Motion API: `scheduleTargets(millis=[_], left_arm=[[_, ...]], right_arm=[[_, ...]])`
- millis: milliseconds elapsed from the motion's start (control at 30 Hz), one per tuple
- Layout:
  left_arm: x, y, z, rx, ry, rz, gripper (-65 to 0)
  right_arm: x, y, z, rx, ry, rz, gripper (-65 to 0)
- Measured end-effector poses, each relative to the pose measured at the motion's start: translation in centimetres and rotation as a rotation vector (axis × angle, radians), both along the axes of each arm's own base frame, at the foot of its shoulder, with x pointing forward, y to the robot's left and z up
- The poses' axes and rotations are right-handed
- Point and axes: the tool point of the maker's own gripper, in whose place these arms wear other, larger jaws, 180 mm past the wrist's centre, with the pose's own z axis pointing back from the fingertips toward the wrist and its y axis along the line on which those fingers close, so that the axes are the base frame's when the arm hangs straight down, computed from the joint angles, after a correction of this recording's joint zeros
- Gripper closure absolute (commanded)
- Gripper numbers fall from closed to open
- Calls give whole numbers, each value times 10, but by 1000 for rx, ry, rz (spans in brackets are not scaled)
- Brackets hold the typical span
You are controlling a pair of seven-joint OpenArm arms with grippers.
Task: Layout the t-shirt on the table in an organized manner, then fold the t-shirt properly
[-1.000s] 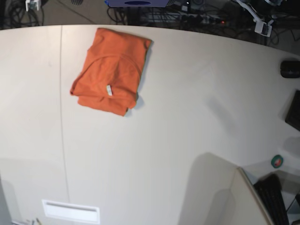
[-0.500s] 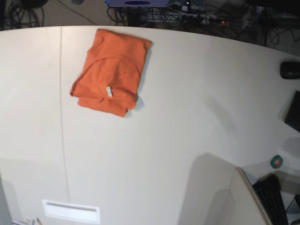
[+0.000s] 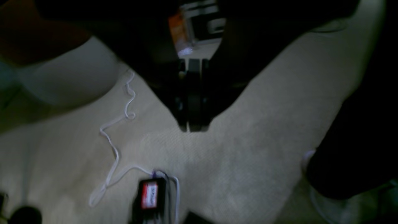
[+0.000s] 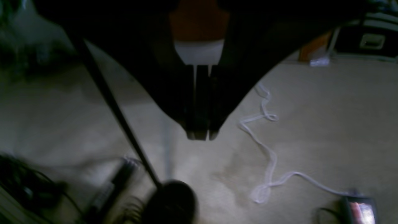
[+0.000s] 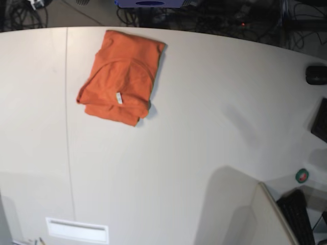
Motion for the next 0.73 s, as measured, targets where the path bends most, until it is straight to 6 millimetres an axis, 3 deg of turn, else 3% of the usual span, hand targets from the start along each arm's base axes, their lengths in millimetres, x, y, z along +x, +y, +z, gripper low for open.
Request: scheduleTargets(millis=[67,167,300,400,467,567,667,733], left_arm=[[15,-17,-8,-18,-25,-77,0],[28,-37,-15,-19,-49,-172,0],[63,-40,-25,37,-112,-208,0],[93,-51,-29,32,-173,-198,0],[94,-66,-30,7,-178,-198,0],[71,-87,-27,-46,-127,-202,0],[70,-77,-27,-26,-125,-206,0],[79,-68,-28,-1,-144,-212,0]], right_arm=[[-6,27,-5,57,-29,-12,0],[-11,49,-9,92,-29,-28,0],[0,80,-17,134,-58,-42,0],[-4,96,-18,161,-53,-51,0],[-8,94,-18,157,-46,-51,0],[-7,85,-16,142,-43,-45,0],[7,90,-18,156,-79,-39,0],[17,99,-19,175,-105,-38,0]])
